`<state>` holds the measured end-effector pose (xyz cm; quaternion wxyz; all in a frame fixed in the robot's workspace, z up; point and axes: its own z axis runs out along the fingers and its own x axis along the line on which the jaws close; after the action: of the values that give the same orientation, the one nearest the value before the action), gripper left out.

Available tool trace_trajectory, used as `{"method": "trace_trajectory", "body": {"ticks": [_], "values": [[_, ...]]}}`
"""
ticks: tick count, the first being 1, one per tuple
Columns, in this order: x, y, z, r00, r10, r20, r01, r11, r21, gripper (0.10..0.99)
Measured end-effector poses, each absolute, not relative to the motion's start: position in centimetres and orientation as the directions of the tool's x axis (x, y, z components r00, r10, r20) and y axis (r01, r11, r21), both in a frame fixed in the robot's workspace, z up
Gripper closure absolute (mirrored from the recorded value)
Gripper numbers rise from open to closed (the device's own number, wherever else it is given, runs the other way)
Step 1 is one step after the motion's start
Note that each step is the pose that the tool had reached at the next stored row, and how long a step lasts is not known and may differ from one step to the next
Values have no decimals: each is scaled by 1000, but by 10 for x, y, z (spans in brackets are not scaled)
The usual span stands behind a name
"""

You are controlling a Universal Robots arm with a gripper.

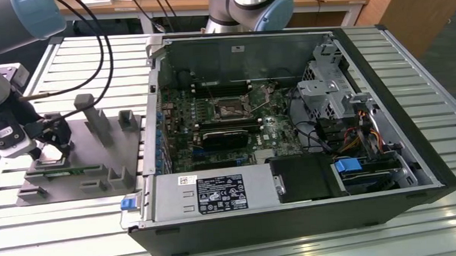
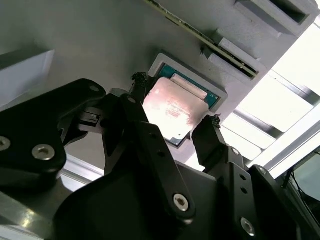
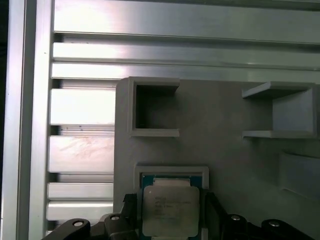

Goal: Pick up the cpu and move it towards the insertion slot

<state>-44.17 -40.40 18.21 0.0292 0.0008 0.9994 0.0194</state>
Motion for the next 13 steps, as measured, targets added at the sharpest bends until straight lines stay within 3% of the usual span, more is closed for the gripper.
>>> {"method": "trace_trajectory", "body": {"ticks": [9,13], "values": [[-442,-404,180,-998,4,-58,2,999,39,439],[-442,-404,180,-998,4,-58,2,999,39,518]]}}
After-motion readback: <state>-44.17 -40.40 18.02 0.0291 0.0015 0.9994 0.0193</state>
